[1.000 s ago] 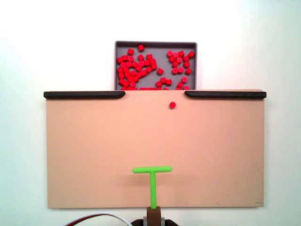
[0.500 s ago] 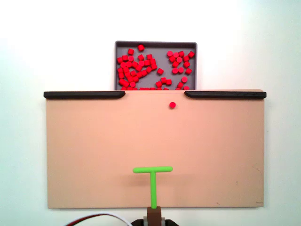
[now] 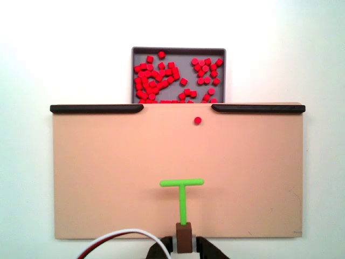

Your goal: Push granules from bottom to the grey container

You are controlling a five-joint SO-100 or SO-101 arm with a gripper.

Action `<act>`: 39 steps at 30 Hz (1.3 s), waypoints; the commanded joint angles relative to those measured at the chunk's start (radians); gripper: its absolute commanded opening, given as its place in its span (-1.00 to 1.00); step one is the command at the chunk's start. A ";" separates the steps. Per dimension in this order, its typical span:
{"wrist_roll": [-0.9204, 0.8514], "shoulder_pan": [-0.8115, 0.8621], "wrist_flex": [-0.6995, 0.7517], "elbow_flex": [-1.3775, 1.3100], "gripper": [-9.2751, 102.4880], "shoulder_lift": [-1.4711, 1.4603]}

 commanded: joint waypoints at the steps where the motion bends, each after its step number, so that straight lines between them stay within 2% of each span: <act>1: -0.025 0.012 -0.064 0.015 -0.84 -0.012; 7: -0.034 0.018 -0.077 0.046 -0.84 -0.031; 20: 0.020 0.035 -0.268 0.092 -0.84 -0.141; 39: 0.003 0.023 -0.273 0.084 -0.84 -0.275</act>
